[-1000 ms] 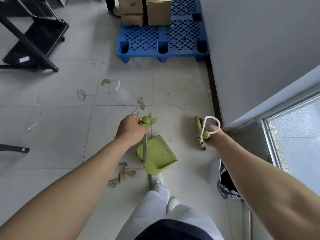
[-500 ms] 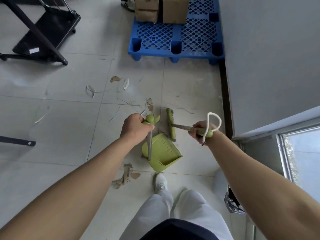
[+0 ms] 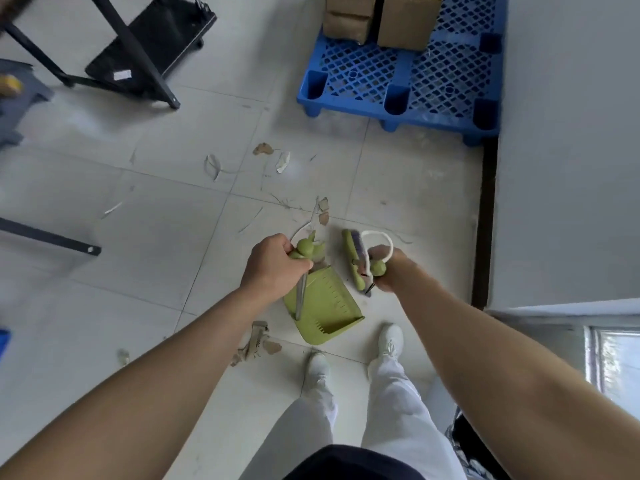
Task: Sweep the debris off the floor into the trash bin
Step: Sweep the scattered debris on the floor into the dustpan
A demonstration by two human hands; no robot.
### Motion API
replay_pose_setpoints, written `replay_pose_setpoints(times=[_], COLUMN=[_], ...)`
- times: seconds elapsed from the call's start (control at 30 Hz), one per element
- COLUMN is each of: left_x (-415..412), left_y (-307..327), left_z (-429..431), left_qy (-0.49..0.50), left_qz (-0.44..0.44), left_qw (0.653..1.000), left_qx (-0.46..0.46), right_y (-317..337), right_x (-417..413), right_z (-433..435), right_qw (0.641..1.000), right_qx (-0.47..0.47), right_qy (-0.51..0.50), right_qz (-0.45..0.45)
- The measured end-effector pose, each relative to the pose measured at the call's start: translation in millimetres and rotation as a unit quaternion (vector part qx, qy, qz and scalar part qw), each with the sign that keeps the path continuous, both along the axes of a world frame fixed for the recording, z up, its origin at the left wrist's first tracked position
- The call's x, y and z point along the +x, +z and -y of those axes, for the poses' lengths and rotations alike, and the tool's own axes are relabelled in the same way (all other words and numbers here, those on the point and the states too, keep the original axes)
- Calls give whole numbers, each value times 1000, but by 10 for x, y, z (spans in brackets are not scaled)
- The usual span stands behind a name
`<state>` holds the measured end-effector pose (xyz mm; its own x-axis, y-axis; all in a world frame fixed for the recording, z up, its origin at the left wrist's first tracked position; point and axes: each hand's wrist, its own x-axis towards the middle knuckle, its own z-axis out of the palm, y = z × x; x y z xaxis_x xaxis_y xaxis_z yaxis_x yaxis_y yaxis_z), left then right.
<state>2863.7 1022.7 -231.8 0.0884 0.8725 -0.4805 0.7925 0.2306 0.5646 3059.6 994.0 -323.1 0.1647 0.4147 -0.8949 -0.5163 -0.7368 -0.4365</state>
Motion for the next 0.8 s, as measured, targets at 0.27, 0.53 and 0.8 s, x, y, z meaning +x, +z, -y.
replay_pose_setpoints(times=[0.27,0.53,0.8], left_x=[339,1090,1695], left_y=[91,115,10], left_z=[-200,-375,-589], left_qy=[87,74,33], left_qz=[-13,-14,-25], left_qw=[996,997,998], left_qx=[7,25,54], right_y=[42,172,9], right_x=[613,1688,2397], right_z=[-320,-509,-550], right_qw=[995,996,987], right_qx=[50,0,-71], right_qy=[31,-21,-99], right_qz=[-86,83,106])
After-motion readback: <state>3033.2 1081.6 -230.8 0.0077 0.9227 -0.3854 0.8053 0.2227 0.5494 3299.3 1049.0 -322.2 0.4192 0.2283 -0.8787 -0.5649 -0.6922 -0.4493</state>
